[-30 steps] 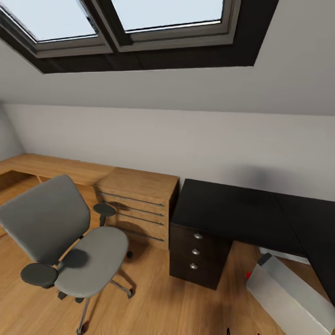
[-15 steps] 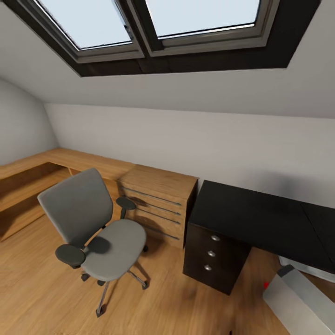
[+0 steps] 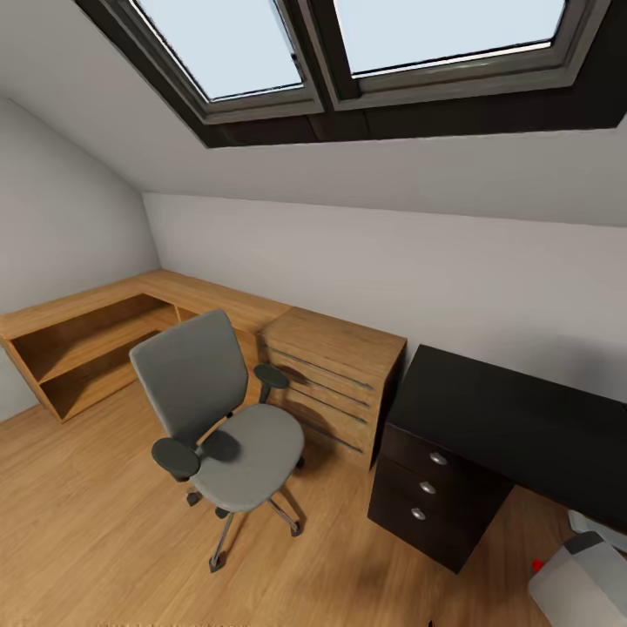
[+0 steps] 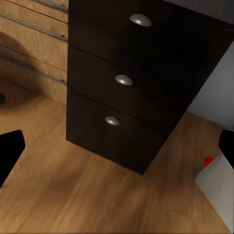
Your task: In the bedroom, organize the workspace by keeping the computer under the desk, ensuring the monitor is on the desk, placing the keyboard on the desk next to the monitor, placing the mouse on the desk next to the keyboard, moving the folder from the swivel chair onto the desk next to the mouse, stacking the notebook on top of the folder with the pen on top of the notebook, and positioning the swivel chair next to the desk.
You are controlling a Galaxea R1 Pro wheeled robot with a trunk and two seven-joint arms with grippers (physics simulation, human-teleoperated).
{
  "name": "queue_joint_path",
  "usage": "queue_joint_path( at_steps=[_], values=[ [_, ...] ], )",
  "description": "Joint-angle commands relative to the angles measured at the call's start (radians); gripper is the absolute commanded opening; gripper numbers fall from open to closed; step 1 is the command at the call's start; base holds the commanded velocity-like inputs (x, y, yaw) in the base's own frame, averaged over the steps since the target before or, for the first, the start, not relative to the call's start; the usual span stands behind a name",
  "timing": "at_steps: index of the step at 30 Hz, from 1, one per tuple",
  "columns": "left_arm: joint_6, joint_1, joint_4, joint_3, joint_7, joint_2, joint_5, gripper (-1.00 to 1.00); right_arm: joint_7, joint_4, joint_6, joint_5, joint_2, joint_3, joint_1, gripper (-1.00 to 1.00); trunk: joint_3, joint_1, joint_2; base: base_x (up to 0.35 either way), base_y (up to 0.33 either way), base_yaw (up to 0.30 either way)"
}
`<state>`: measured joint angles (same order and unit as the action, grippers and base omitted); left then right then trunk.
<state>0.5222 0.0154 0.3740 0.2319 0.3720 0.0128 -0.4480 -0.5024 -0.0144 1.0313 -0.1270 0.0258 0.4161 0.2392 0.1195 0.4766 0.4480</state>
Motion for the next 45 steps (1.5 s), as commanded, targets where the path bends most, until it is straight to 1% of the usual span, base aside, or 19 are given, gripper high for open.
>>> queue_joint_path(
  at_steps=[1, 4, 6, 10, 16, 45],
  values=[
    [0.023, 0.000, 0.002, 0.009, 0.009, -0.001, -0.005, 1.00, -0.001, 0.001, 0.006, -0.007, 0.000, 0.009, 0.000, 1.00, 0.002, 0.000, 0.001, 0.000, 0.000, 0.283],
    [0.065, 0.000, 0.000, 0.010, 0.009, -0.001, -0.004, 1.00, -0.002, 0.001, 0.009, -0.003, 0.001, 0.009, 0.000, 1.00, 0.002, 0.000, 0.001, 0.000, 0.000, 0.283],
    [0.093, 0.000, -0.023, 0.013, 0.005, -0.001, -0.002, 1.00, -0.001, 0.001, 0.010, 0.004, 0.001, 0.010, 0.000, 1.00, 0.002, 0.000, 0.001, 0.000, 0.000, 0.283],
    [0.109, 0.000, -0.069, 0.019, 0.001, 0.000, 0.001, 1.00, -0.001, 0.001, 0.008, 0.022, 0.006, 0.012, 0.000, 1.00, 0.002, 0.000, 0.001, 0.000, 0.000, 0.223],
    [0.106, 0.000, -0.075, 0.023, 0.000, 0.000, 0.002, 1.00, -0.003, 0.001, 0.005, 0.023, 0.007, 0.012, 0.000, 1.00, 0.002, 0.000, 0.001, 0.000, 0.000, 0.055],
    [0.102, 0.000, -0.076, 0.024, -0.001, 0.000, 0.001, 1.00, -0.008, 0.001, 0.012, 0.024, 0.009, 0.012, 0.000, 1.00, -0.011, 0.000, 0.001, 0.000, 0.000, 0.270]
  ],
)
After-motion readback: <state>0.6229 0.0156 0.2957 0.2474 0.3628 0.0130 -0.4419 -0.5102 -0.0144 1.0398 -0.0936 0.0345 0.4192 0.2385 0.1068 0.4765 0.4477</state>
